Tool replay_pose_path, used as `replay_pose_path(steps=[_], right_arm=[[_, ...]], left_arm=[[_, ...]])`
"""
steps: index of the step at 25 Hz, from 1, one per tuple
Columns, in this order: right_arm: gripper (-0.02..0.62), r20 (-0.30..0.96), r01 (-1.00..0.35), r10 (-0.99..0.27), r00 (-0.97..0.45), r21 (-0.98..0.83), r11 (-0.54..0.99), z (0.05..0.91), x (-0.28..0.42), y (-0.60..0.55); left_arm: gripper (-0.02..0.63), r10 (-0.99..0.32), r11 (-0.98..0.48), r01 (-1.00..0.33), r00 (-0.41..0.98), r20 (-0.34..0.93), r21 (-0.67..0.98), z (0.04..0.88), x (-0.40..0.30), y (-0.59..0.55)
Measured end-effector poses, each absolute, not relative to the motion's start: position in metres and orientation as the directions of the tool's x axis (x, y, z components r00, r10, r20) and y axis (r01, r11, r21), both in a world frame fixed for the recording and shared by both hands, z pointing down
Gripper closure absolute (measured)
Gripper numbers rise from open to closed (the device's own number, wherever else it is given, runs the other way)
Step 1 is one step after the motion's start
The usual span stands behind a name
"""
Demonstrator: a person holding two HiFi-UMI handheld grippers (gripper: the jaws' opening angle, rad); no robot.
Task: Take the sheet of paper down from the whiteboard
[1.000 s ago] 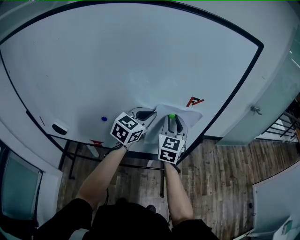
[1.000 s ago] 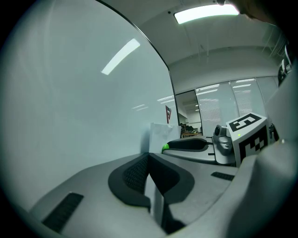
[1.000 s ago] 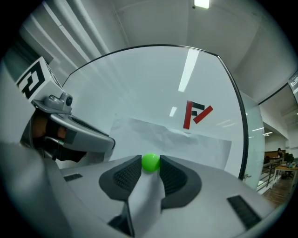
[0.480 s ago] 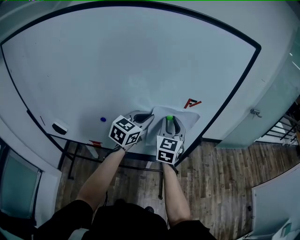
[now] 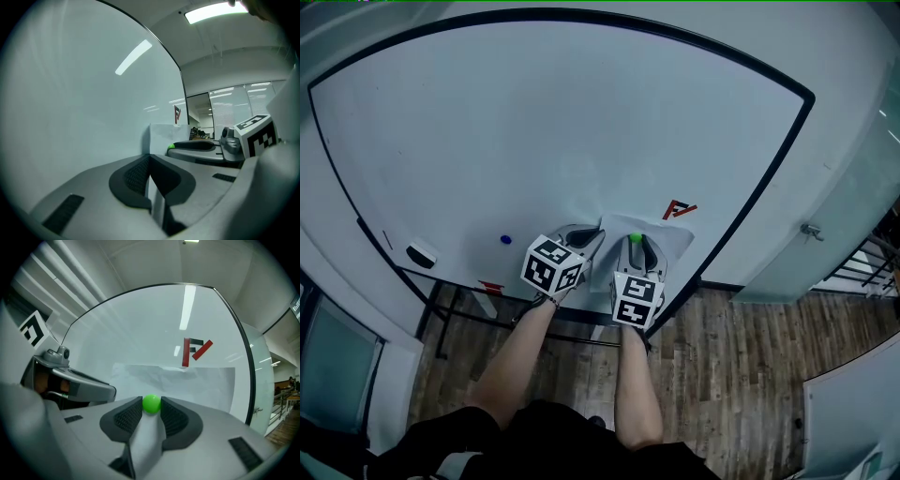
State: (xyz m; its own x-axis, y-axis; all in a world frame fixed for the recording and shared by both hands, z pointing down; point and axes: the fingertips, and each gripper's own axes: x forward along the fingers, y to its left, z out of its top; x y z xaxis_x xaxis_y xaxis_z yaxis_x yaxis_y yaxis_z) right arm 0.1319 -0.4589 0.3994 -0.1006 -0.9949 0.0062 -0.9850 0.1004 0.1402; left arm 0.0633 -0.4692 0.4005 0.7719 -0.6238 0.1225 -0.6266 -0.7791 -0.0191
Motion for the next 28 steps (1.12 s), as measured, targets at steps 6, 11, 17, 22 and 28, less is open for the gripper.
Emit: replay_pose_path(steps=[6, 11, 17, 22, 28], right_arm=[[0.462, -0.002, -0.985, -0.992, -0.129, 0.114, 0.128, 0.3987, 0.1324, -0.4591], [0.462, 0.01, -0.982, -0.988, -0.156, 0.11, 0.156, 0.3999, 0.1339, -0.4592], [0.463, 0.032, -0.975, -0.982, -0.184, 0.118, 0.186, 0.401, 0.1327, -0.4573], [0.462, 0.041, -0.975, -0.983, -0.178, 0.126, 0.182, 0.4027, 0.1377, -0.4574], [0.463, 0.046, -0.975, -0.982, -0.184, 0.117, 0.188, 0.4019, 0.1376, -0.4572]], left_arm=[[0.586, -0.665, -0.742, -0.67, 0.739, 0.106, 0.012, 0.4009, 0.062, -0.4692], [0.586, -0.663, -0.743, -0.669, 0.741, 0.102, 0.028, 0.4039, 0.0635, -0.4668], [0.586, -0.679, -0.728, -0.685, 0.728, 0.095, 0.035, 0.4036, 0.0618, -0.4654], [0.586, -0.681, -0.727, -0.686, 0.726, 0.094, 0.036, 0.403, 0.0636, -0.4626], [0.586, -0.688, -0.72, -0.693, 0.72, 0.097, 0.035, 0.4026, 0.0638, -0.4617]])
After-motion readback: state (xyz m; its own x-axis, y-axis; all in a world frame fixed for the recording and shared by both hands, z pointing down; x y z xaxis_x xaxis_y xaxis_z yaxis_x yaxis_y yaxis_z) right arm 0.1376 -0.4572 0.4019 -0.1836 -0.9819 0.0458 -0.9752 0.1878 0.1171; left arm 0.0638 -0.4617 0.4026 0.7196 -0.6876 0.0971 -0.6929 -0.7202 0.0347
